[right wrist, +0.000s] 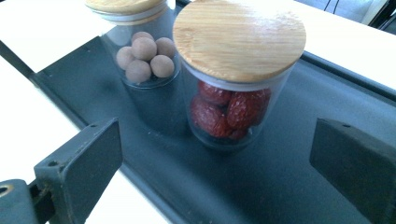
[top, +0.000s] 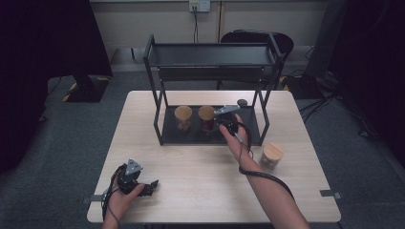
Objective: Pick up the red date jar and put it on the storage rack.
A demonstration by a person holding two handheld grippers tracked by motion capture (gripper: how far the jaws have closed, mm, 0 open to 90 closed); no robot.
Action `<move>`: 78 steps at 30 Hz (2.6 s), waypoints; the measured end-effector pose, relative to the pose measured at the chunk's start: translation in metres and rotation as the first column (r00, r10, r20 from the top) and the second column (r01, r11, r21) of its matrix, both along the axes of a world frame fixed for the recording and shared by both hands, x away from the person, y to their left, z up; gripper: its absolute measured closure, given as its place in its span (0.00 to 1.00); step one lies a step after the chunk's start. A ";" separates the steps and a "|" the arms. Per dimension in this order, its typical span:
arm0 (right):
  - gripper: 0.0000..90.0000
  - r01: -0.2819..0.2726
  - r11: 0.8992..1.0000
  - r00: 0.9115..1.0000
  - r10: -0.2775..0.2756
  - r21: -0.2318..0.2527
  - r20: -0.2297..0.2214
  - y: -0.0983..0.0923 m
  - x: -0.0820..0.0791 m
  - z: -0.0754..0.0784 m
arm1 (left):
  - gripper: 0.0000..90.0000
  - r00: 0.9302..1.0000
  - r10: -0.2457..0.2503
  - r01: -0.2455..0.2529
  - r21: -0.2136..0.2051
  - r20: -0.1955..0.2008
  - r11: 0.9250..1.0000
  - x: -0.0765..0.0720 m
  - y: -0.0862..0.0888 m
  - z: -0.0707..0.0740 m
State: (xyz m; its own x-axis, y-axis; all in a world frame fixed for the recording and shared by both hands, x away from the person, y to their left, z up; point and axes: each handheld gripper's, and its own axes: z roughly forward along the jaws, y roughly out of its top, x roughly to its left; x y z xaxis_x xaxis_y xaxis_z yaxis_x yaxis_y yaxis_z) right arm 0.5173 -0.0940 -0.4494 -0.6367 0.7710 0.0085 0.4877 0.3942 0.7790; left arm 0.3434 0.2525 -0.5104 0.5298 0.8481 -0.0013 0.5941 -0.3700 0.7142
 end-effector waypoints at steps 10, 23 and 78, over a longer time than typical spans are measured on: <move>0.02 -0.016 1.000 1.000 0.016 0.015 -0.013 -0.008 -0.012 -0.002 | 0.00 1.000 0.000 0.000 0.000 0.000 1.000 0.000 0.000 0.000; 0.03 -0.041 0.999 0.999 0.042 0.025 -0.019 -0.014 -0.028 -0.001 | 0.00 1.000 0.000 0.000 0.001 0.000 1.000 0.000 0.000 0.000; 0.03 -0.143 0.989 0.988 0.145 0.046 -0.045 -0.053 -0.092 -0.017 | 0.00 1.000 0.000 0.000 0.000 0.000 1.000 0.000 0.000 0.000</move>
